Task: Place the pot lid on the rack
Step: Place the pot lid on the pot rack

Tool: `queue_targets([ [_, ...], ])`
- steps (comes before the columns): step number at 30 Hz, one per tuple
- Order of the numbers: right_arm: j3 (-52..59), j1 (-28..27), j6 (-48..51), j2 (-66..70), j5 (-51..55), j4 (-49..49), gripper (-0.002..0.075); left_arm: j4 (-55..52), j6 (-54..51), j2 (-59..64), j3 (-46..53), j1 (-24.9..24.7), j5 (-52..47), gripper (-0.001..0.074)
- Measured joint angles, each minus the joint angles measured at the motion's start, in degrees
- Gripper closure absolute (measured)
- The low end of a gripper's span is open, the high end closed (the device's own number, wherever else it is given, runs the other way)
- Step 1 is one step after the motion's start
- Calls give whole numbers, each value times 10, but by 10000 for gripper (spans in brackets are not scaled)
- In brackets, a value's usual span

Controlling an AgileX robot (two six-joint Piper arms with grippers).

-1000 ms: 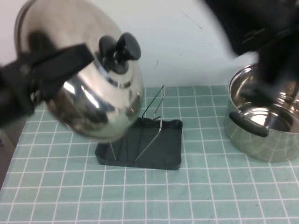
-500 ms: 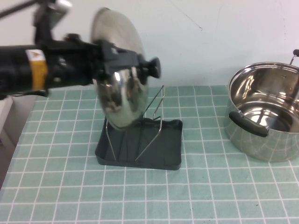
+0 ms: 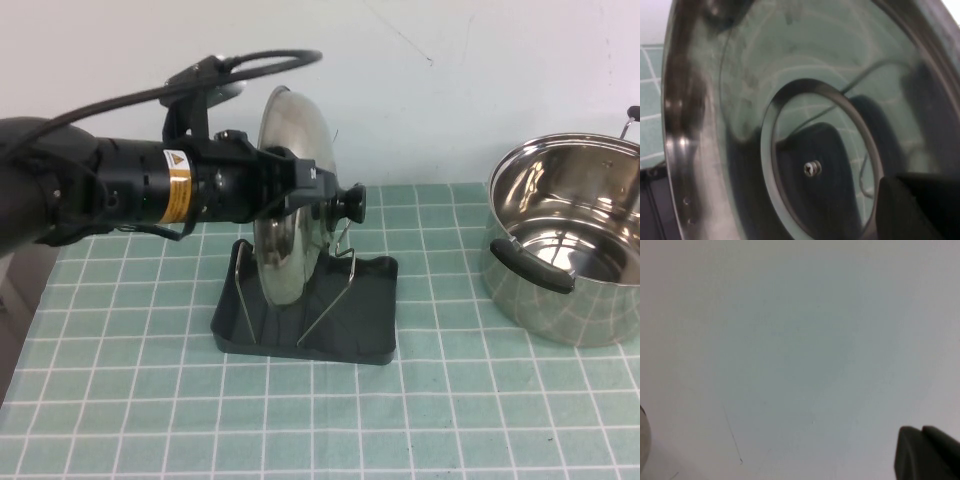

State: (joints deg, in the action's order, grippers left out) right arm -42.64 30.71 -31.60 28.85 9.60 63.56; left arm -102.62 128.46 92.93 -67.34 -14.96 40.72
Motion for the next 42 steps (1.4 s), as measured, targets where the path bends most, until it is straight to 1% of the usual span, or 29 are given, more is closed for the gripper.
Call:
queue_targets([
  [8,2,0,-4,0,-19,0,727,0,-46,19,-1,-2,-6,630],
  [12,2,0,-5,0,-30,0,727,0,-53,31,-1,-2,-6,630],
  [24,2,0,-19,0,-49,4,727,0,-99,53,-1,-5,18,630],
  [32,2,0,-20,0,-51,4,727,0,-141,54,-1,-15,-4,624],
  [34,2,0,-20,0,-52,4,727,1,-148,54,-1,-15,-9,581],
  [39,2,0,-20,0,-59,4,727,5,-169,54,-1,-15,-26,314],
  [40,2,0,-20,0,-60,4,727,6,-178,54,-1,-15,-29,272],
  [42,2,0,-20,0,-61,4,727,7,-202,54,-1,-15,-33,225],
])
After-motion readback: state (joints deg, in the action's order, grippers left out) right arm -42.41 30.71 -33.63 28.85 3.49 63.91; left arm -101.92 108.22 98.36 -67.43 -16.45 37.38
